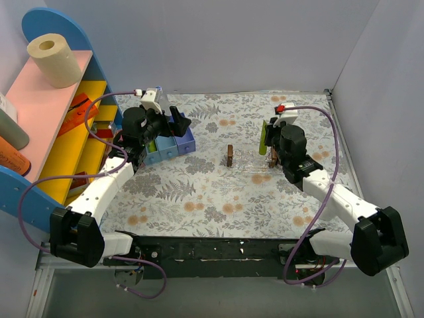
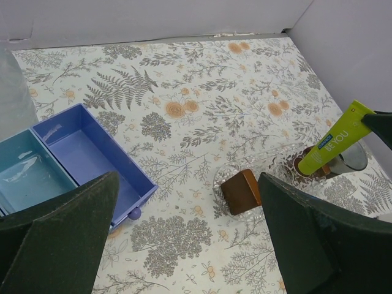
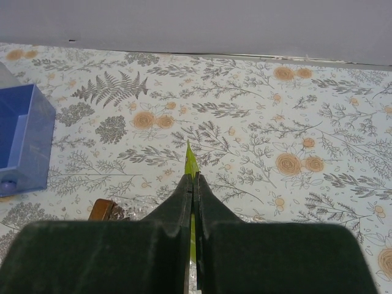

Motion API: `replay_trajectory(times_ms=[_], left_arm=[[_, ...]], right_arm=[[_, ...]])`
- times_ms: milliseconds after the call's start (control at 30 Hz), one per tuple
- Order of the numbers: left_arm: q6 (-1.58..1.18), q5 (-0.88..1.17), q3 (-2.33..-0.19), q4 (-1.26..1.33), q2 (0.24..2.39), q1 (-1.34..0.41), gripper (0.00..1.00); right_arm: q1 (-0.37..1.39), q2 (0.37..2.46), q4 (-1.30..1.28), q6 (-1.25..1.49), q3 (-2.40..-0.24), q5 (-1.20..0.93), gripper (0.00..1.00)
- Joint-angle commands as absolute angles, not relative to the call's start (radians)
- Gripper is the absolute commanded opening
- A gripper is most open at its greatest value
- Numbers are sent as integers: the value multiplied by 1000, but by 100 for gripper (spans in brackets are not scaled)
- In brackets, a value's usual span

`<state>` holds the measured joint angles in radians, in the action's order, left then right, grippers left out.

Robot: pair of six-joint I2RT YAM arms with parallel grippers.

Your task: Prepare toiletry sets of a toothbrush and toothpaste on the tray

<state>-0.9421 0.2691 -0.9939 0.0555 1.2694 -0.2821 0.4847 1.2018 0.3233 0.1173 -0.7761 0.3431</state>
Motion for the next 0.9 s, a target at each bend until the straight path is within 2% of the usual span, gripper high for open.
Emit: replay_trajectory(times_ms=[0, 867], left_arm=[[-934, 284, -994, 60, 1266, -285, 98], [-937, 304, -989, 66, 1273, -285, 98]], right_arm=[[482, 1163, 448, 100, -765, 377, 1], [477, 1189, 535, 77, -689, 396, 1]])
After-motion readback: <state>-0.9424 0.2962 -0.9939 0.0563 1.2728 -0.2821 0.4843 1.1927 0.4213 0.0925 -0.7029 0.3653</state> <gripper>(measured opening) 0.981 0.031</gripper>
